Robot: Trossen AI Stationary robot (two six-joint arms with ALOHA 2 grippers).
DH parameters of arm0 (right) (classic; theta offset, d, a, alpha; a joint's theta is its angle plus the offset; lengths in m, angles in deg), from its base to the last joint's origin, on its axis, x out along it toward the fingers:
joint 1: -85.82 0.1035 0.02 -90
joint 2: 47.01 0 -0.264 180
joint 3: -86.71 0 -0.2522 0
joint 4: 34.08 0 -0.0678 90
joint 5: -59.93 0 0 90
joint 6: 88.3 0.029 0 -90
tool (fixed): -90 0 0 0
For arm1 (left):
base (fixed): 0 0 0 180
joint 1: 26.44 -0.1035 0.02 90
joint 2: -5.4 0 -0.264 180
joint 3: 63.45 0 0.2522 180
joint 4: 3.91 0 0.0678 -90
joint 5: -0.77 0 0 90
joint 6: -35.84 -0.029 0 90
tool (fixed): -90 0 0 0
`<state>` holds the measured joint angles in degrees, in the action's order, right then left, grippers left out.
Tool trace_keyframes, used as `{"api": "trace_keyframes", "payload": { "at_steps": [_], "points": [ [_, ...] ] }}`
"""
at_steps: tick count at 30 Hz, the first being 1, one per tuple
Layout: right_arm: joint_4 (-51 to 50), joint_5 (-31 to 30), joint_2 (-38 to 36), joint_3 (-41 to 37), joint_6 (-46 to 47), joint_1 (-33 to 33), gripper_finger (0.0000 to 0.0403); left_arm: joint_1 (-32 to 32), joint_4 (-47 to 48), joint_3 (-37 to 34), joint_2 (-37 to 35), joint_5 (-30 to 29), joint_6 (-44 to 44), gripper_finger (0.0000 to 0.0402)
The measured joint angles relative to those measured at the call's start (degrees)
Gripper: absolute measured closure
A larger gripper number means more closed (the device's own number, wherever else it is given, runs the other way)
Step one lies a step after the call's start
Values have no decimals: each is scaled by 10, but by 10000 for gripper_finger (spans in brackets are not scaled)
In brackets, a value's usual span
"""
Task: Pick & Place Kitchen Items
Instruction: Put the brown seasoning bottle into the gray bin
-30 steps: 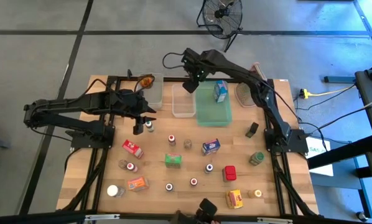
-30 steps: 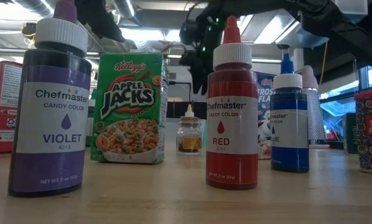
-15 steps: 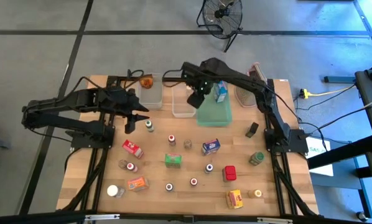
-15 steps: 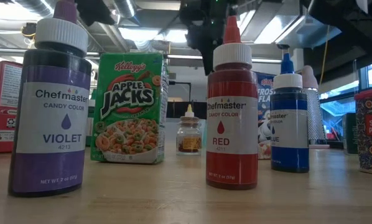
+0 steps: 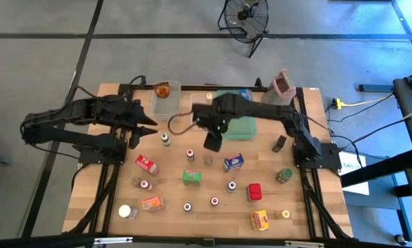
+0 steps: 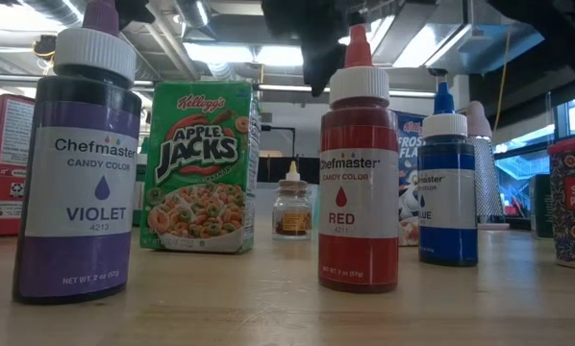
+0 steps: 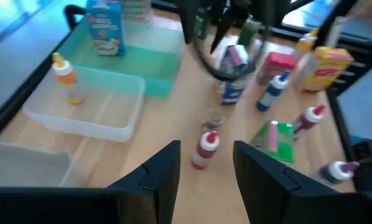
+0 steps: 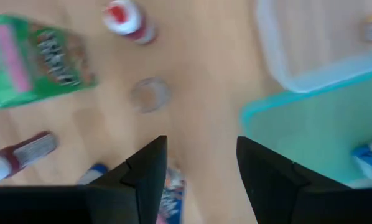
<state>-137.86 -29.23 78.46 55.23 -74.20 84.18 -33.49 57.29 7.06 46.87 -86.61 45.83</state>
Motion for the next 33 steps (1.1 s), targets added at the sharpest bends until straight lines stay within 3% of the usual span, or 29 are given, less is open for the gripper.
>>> {"api": "trace_keyframes", "payload": {
  "at_steps": [7,18,24,26,31,33],
  "points": [
    [0,-1,0,0,32,65,208,19,0,0,-11,19,-11,248],
    [0,-1,0,0,35,147,208,74,-47,0,-11,-75,-54,210],
    [0,-42,0,0,73,174,208,104,-86,0,-19,16,-87,165],
    [0,-58,0,0,84,182,208,117,-90,0,-22,37,-71,143],
    [0,-73,0,0,91,198,208,137,-44,0,-24,-29,29,104],
    [5,-76,0,0,96,205,208,145,-15,0,-24,-17,53,100]
  ]
}}
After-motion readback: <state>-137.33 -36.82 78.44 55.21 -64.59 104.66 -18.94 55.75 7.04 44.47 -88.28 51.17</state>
